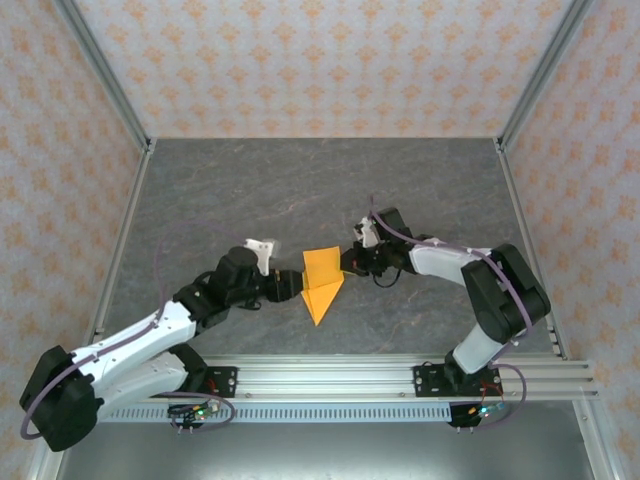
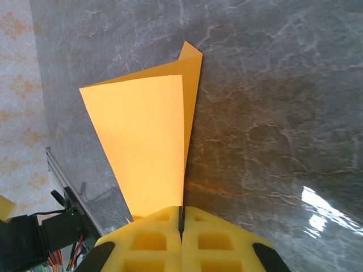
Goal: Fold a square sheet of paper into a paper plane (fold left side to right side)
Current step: Fold the wing for the fifth time at the center of the table.
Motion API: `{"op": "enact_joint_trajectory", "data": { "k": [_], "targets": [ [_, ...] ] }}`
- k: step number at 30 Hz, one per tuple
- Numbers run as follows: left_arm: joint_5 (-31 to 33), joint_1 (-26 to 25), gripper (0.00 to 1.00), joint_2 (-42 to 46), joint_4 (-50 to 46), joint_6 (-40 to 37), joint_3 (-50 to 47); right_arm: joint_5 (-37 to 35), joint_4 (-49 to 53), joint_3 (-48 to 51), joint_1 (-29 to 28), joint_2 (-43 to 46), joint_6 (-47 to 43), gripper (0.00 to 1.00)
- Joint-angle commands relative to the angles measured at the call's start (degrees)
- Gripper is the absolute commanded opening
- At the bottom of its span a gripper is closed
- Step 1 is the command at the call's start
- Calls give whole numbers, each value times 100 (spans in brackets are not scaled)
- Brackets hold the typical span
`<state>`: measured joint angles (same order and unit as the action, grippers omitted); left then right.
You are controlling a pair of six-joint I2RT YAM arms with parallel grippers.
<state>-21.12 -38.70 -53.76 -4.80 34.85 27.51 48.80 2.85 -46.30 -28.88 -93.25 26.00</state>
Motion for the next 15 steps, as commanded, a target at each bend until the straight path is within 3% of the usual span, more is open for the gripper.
{"op": "enact_joint_trajectory", "data": {
  "k": [1, 10, 15],
  "targets": [
    [579, -417, 59, 48, -537, 70, 8, -476, 592, -336, -198, -21, 319, 0],
    [1418, -1498, 60, -1443, -693, -264, 856, -888, 1155, -779, -463, -185, 734, 0],
    [1867, -1812, 63, -2190, -883, -392, 1456, -1016, 1301, -925, -569, -285, 898, 0]
  ]
}}
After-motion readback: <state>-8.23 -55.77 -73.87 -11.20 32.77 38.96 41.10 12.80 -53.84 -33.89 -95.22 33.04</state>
